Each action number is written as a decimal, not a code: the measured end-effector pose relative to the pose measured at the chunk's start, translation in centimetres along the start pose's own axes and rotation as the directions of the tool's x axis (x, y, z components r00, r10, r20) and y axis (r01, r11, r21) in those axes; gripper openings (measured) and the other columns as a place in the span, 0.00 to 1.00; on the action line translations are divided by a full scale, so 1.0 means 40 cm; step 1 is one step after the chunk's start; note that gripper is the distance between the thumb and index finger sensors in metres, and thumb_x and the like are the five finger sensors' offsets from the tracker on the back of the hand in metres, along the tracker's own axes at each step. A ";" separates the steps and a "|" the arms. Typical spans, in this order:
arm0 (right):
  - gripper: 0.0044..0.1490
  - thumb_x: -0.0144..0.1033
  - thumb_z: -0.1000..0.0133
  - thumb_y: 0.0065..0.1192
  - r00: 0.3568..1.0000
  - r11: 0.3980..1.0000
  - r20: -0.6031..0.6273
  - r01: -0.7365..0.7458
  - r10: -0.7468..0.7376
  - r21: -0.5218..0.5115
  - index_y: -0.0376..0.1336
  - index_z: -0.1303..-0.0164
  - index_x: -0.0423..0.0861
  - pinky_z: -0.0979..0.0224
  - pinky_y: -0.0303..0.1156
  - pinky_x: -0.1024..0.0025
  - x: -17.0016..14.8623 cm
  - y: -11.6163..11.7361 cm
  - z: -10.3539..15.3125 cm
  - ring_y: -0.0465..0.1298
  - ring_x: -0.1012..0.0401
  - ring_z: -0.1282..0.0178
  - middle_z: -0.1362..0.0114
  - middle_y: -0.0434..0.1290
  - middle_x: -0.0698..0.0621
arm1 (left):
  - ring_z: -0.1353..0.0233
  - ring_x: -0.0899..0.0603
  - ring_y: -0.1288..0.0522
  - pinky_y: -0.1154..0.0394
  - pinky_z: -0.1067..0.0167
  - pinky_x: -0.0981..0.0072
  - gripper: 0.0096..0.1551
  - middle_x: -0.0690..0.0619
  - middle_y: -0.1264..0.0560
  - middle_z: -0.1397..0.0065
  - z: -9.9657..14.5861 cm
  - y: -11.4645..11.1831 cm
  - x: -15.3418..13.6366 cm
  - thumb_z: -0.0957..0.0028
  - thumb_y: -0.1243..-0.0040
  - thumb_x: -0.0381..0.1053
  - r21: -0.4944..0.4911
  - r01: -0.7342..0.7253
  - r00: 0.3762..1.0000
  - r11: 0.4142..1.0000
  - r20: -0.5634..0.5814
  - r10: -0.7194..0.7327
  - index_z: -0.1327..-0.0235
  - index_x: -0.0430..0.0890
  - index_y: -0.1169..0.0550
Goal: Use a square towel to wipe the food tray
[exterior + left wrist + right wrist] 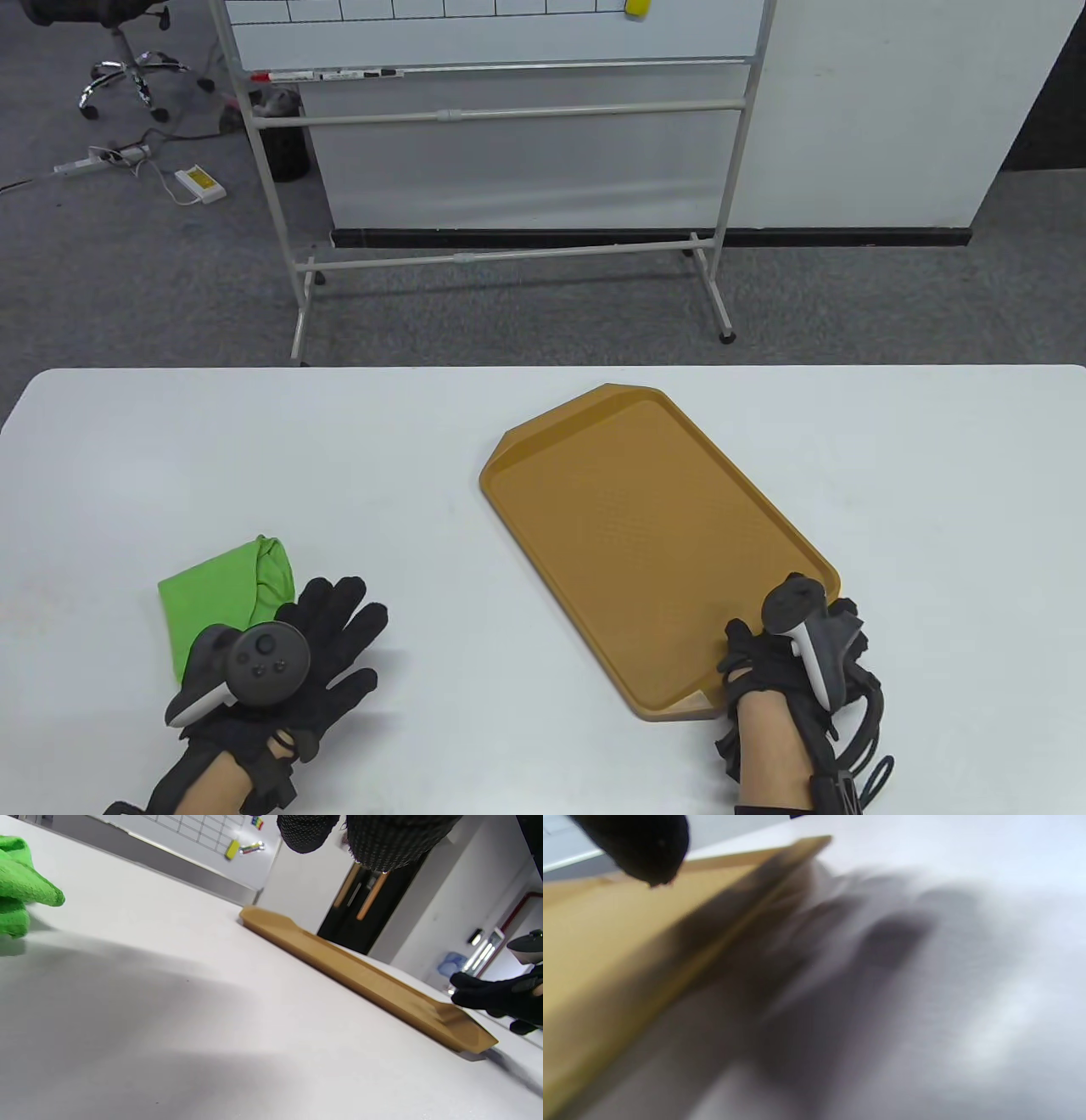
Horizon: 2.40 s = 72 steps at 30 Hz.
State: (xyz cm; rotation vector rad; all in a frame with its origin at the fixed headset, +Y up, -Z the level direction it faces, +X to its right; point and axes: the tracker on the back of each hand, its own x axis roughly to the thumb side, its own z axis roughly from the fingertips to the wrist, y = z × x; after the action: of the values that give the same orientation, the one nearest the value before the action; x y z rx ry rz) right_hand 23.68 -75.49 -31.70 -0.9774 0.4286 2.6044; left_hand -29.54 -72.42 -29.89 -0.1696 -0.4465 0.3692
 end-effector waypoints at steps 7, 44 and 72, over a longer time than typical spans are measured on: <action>0.55 0.67 0.47 0.56 0.999 0.996 -0.026 0.044 -0.042 0.080 0.30 0.22 0.68 0.35 0.65 0.48 0.009 0.032 -0.026 0.65 0.45 0.35 0.19 0.48 0.38 | 0.18 0.33 0.63 0.61 0.27 0.38 0.42 0.49 0.59 0.13 0.004 0.001 -0.011 0.45 0.48 0.66 -0.003 -0.006 1.000 1.000 -0.006 0.006 0.18 0.56 0.43; 0.43 0.36 0.48 0.70 0.932 0.992 0.357 0.009 -0.054 0.127 0.53 0.25 0.66 0.49 0.75 0.52 0.095 0.029 -0.036 0.77 0.47 0.49 0.17 0.56 0.45 | 0.18 0.33 0.63 0.61 0.27 0.38 0.42 0.49 0.59 0.13 0.001 0.005 -0.013 0.45 0.49 0.66 -0.013 -0.004 0.999 1.000 -0.032 0.004 0.18 0.56 0.43; 0.44 0.40 0.47 0.67 0.946 0.988 0.322 -0.071 0.024 0.135 0.49 0.24 0.70 0.48 0.74 0.57 0.104 0.039 -0.029 0.74 0.48 0.42 0.15 0.52 0.46 | 0.19 0.29 0.67 0.63 0.28 0.35 0.54 0.43 0.67 0.16 0.029 0.002 -0.332 0.46 0.39 0.63 -0.039 -0.116 0.772 0.992 -0.632 0.066 0.19 0.51 0.55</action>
State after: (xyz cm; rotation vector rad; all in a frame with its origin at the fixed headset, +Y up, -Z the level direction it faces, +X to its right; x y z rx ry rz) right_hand 20.77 -76.53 -35.10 -0.4897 0.5515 2.6648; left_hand -41.20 -77.35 -34.06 -0.3773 0.2214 0.3668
